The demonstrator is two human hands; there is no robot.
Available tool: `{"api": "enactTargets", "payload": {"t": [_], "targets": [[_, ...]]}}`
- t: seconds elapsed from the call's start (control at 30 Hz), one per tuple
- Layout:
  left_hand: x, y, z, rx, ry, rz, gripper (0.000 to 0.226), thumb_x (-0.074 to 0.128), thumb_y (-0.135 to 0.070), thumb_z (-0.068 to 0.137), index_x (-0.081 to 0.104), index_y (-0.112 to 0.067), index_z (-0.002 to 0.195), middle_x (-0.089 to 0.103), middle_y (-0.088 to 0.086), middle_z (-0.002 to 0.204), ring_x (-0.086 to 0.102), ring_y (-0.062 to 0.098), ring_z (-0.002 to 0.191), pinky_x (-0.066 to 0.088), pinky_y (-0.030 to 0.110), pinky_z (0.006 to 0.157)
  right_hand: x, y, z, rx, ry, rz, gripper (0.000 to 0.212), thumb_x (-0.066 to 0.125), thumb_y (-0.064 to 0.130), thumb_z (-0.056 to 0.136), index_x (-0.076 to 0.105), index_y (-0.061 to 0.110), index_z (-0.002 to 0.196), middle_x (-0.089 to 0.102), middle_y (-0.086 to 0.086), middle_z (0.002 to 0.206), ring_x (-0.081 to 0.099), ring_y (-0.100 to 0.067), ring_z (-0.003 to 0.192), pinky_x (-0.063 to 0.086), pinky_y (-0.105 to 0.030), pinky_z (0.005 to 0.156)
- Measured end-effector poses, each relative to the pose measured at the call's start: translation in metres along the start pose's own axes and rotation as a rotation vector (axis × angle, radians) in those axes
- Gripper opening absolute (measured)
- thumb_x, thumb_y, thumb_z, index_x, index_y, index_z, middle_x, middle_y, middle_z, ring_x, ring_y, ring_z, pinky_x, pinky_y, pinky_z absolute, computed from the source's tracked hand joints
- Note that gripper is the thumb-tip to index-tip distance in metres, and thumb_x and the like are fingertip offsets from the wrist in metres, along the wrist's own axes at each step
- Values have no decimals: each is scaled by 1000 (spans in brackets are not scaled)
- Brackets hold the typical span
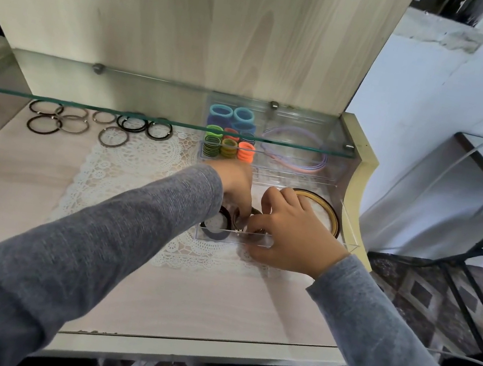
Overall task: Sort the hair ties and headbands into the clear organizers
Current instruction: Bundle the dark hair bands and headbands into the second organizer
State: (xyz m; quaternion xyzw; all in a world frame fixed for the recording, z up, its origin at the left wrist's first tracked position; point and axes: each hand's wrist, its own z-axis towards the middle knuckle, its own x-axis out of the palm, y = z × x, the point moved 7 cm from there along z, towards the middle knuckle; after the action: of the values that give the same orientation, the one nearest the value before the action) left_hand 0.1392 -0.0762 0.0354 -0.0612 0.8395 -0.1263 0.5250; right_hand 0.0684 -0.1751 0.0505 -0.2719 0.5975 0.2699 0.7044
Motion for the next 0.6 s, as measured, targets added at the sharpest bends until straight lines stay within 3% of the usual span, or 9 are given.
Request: {"api": "enactTargets", "payload": {"t": [0.17, 0.23, 0.3, 0.37, 0.5, 0.6], "targets": [[1, 2, -1, 28, 34, -38, 34, 87, -33, 65, 75, -18, 93, 74, 1, 95, 68, 19, 88, 56, 31, 79, -3, -10, -1, 80, 122, 109, 33, 62, 59, 74, 67, 35, 97, 47, 4, 99, 39, -18, 95, 35, -34, 83], [-1, 2, -4, 50, 46, -70, 34, 84, -34, 71, 74, -19, 100, 72, -1, 100, 66, 18, 94, 55, 32, 86, -11, -18, 0, 158, 116, 296, 36, 52, 61, 72, 65, 33, 92, 53, 7, 91, 47, -16, 88, 39, -32, 78], [-7, 2, -8, 64, 28, -114, 26, 75, -31, 80, 73, -19, 103, 71, -2, 101, 66, 17, 96, 55, 32, 90, -16, -29, 0, 285, 111, 464, 25, 53, 46, 77, 63, 26, 88, 59, 9, 82, 55, -16, 81, 46, -32, 74], [-11, 2, -10, 66, 4, -166, 20, 63, -25, 87, 73, -16, 101, 74, -2, 95, 68, 17, 91, 54, 32, 91, -11, -41, 0, 438, 143, 521, 14, 53, 26, 83, 63, 19, 91, 64, 4, 86, 60, -19, 84, 51, -35, 78], [-12, 2, -12, 21, -14, -239, 26, 47, -21, 95, 68, -9, 105, 75, -4, 89, 67, 13, 81, 52, 33, 95, -3, -53, 0, 706, 118, 727, 36, 39, 32, 74, 63, 7, 83, 71, -10, 85, 67, -30, 86, 54, -47, 82], [-12, -1, -17, 10, -40, -198, 40, 36, -29, 96, 70, -8, 100, 74, 4, 95, 67, 23, 92, 51, 37, 96, 2, -49, 4, 793, 184, 798, 31, 38, 24, 91, 55, 4, 75, 68, -25, 97, 65, -40, 93, 53, -51, 86]]}}
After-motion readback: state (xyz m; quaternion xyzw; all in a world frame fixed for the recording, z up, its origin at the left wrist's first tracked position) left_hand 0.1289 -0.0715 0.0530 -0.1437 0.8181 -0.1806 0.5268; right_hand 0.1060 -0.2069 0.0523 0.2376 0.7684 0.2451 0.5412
